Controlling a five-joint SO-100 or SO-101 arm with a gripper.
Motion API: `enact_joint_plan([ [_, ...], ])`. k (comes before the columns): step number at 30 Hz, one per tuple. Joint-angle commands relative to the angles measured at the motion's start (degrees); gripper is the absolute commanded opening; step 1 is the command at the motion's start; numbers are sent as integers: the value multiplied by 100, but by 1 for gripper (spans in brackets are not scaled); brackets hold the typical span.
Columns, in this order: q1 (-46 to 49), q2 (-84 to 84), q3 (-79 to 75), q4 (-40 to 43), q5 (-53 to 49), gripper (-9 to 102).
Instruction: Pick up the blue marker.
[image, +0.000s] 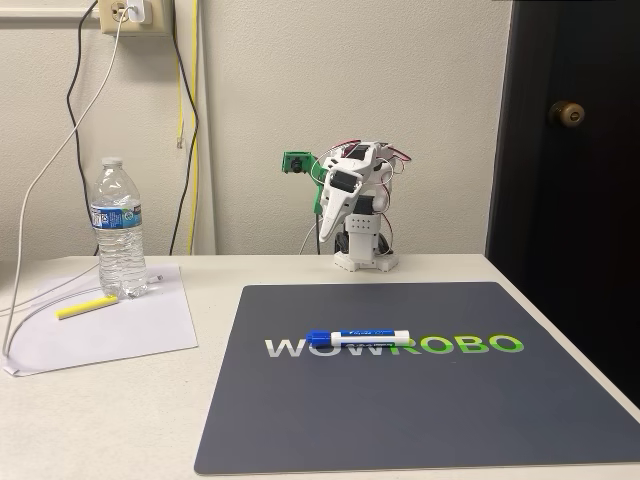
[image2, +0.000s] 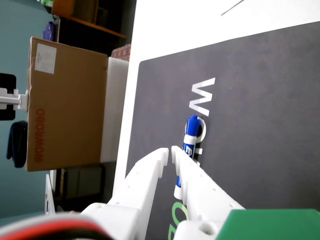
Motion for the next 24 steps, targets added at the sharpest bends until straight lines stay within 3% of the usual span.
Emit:
enact_joint_plan([
  [1,-70,-149,-255,105,-9,0],
  [24,-79,-396,-510,229,-26,0],
])
